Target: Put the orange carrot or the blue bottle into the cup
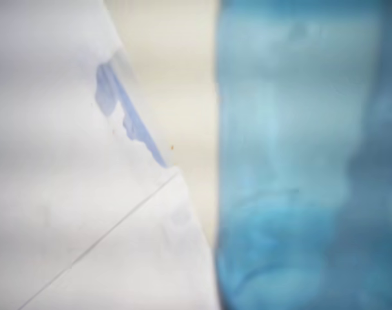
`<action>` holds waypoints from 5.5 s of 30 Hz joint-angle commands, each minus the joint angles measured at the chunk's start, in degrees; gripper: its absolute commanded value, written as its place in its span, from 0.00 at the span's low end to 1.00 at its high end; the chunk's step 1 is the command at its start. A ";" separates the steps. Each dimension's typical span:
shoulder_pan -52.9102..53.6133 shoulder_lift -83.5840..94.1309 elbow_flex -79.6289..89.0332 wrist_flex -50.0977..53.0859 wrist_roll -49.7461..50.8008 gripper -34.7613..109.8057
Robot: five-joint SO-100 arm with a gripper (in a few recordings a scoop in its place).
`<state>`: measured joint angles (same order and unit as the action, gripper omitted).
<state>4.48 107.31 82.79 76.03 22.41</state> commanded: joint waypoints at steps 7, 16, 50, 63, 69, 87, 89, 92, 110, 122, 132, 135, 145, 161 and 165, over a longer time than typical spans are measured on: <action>-13.71 9.14 -1.67 0.62 0.70 0.42; -24.17 5.54 -1.85 -0.35 0.62 0.42; -37.35 -10.99 -1.67 -0.35 0.62 0.41; -37.53 -10.99 -2.11 -0.35 0.62 0.42; -37.53 -10.99 -2.11 -0.35 0.53 0.42; -38.32 -11.07 -2.02 -0.35 -3.25 0.46; -39.81 -11.07 -2.02 -0.35 -4.57 0.47; -41.40 -11.07 -2.02 -0.35 -5.19 0.48; -41.22 -10.20 -2.02 -0.35 -5.89 0.48; -35.33 -7.91 -5.71 0.62 -5.80 0.48; -33.66 -3.43 -8.35 0.70 -5.80 0.48; -33.66 -3.25 -8.88 0.70 -5.80 0.48; -33.66 5.19 -8.26 1.05 -5.80 0.48; -18.28 27.69 -7.38 18.63 -6.06 0.48; -10.28 35.42 -3.25 20.65 -6.42 0.48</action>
<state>-9.76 133.51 79.89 95.45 15.91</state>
